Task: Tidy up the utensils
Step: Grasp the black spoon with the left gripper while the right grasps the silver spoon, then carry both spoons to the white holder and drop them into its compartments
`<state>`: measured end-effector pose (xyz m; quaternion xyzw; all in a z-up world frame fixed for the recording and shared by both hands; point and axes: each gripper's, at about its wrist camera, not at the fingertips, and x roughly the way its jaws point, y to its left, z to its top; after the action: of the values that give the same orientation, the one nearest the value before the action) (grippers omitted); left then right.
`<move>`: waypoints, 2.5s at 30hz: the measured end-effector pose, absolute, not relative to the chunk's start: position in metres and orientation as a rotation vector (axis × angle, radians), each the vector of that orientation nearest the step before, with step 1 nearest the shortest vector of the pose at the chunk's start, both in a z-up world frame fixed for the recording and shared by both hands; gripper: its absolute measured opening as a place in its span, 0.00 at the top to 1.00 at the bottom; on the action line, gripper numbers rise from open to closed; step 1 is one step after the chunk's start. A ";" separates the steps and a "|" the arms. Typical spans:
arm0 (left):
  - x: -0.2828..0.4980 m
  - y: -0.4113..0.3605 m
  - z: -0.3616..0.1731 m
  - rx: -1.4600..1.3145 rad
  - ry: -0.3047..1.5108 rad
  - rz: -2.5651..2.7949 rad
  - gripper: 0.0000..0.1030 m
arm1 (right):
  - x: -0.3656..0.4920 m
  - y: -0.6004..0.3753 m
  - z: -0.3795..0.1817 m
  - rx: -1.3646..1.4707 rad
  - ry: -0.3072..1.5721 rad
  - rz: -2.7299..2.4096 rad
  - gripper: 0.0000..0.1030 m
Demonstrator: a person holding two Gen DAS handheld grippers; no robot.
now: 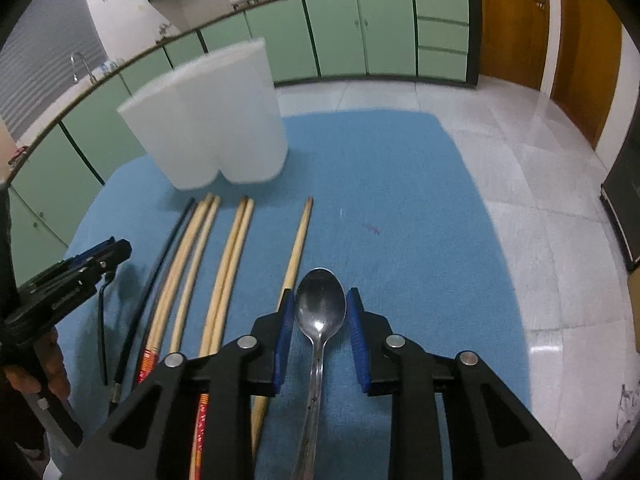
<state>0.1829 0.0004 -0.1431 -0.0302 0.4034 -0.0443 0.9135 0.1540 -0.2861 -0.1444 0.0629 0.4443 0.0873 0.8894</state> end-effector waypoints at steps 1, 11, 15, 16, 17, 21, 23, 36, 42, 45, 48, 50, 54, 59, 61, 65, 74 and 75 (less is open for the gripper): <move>0.179 0.000 -0.138 -0.058 0.798 -0.091 0.67 | 0.152 -0.288 -0.140 0.130 0.903 0.186 0.74; 0.167 0.005 -0.073 -0.078 0.532 -0.082 0.67 | 0.149 -0.299 -0.066 0.159 0.650 0.241 0.77; 0.169 0.004 -0.034 -0.097 0.423 -0.083 0.67 | 0.161 -0.303 -0.035 0.200 0.570 0.286 0.95; 0.172 0.001 -0.024 -0.100 0.398 -0.088 0.67 | 0.164 -0.302 -0.030 0.199 0.558 0.293 0.95; 0.174 -0.005 -0.018 -0.098 0.385 -0.090 0.67 | 0.168 -0.301 -0.024 0.194 0.549 0.296 0.96; 0.179 -0.011 -0.006 -0.107 0.358 -0.095 0.67 | 0.174 -0.300 -0.027 0.187 0.573 0.296 0.96; 0.177 -0.012 -0.006 -0.117 0.366 -0.100 0.67 | 0.177 -0.305 -0.038 0.200 0.609 0.267 0.95; 0.191 -0.006 -0.076 -0.117 0.548 -0.095 0.67 | 0.241 -0.331 -0.135 0.372 0.874 0.106 0.55; 0.211 0.006 -0.086 -0.121 0.562 -0.074 0.67 | 0.284 -0.318 -0.152 0.379 0.914 0.068 0.52; 0.221 0.009 -0.087 -0.122 0.556 -0.057 0.67 | 0.299 -0.313 -0.162 0.365 0.937 0.044 0.52; 0.234 0.014 -0.089 -0.124 0.556 -0.046 0.67 | 0.305 -0.313 -0.170 0.352 0.945 0.036 0.52; 0.238 0.015 -0.091 -0.122 0.556 -0.043 0.67 | 0.308 -0.309 -0.172 0.320 0.935 0.029 0.54; 0.247 0.019 -0.095 -0.131 0.559 -0.038 0.67 | 0.312 -0.307 -0.174 0.283 0.933 0.018 0.74; 0.248 0.025 -0.094 -0.136 0.550 -0.037 0.67 | 0.299 -0.316 -0.168 0.341 0.882 0.083 0.97; 0.245 0.026 -0.092 -0.133 0.539 -0.040 0.67 | 0.291 -0.317 -0.164 0.309 0.866 0.091 0.97; 0.244 0.027 -0.088 -0.133 0.533 -0.043 0.67 | 0.284 -0.316 -0.162 0.310 0.871 0.146 0.98; 0.236 0.025 -0.070 -0.139 0.496 -0.060 0.67 | 0.250 -0.318 -0.118 0.336 0.737 0.206 0.98; 0.235 0.031 -0.067 -0.143 0.485 -0.065 0.67 | 0.243 -0.319 -0.108 0.342 0.708 0.214 0.98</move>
<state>0.2352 0.0313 -0.0665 -0.0708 0.2399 -0.0324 0.9677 0.2435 -0.3186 -0.1085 0.1661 0.3443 0.1038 0.9182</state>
